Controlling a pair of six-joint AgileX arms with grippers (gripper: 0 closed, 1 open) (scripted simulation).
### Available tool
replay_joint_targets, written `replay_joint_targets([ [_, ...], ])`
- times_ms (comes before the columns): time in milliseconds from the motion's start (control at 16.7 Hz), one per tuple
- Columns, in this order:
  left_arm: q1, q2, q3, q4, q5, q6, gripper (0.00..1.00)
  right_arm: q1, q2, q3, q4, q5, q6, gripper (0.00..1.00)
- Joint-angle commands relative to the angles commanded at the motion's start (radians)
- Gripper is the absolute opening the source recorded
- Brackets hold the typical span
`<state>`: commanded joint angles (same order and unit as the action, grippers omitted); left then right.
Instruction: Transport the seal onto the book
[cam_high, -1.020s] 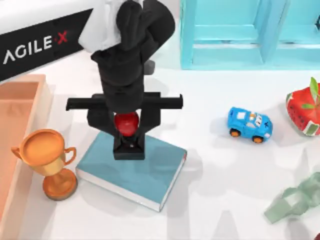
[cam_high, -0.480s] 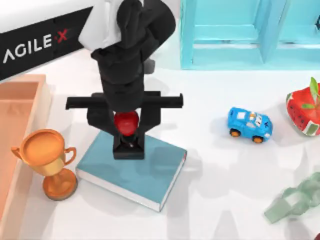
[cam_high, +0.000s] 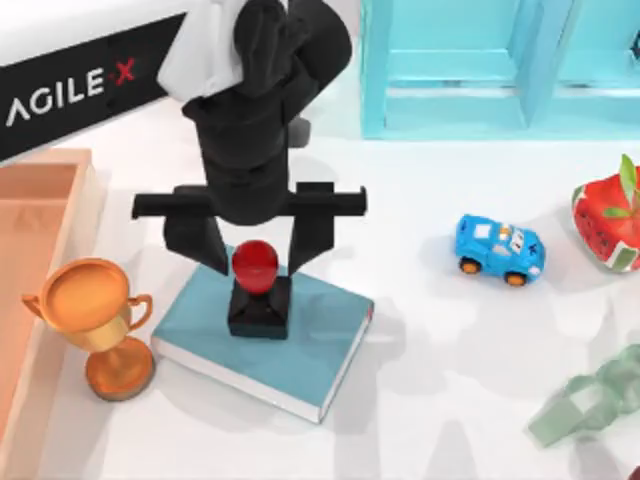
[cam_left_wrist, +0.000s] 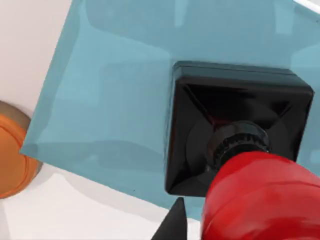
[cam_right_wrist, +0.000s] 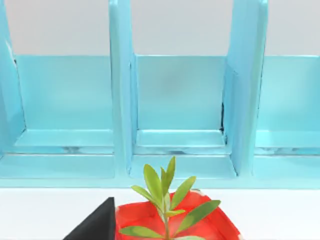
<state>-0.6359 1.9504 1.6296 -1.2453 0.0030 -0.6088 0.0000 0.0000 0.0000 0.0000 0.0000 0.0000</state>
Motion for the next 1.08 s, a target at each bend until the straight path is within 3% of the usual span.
replay_joint_targets([
  [120,0.000,0.000,0.000,0.000,0.000,0.000,0.98,0.000,0.000,0.000,0.000,0.000,0.000,1.00],
  [180,0.000,0.000,0.000,0.000,0.000,0.000,1.00,0.000,0.000,0.000,0.000,0.000,0.000,1.00],
  [720,0.001,0.001,0.003,-0.004,0.000,0.000,1.00,0.000,0.000,0.000,0.000,0.000,0.000,1.00],
  [1080,0.000,-0.002,0.113,-0.116,0.000,-0.001,1.00,0.000,0.000,0.000,0.000,0.000,0.000,1.00],
])
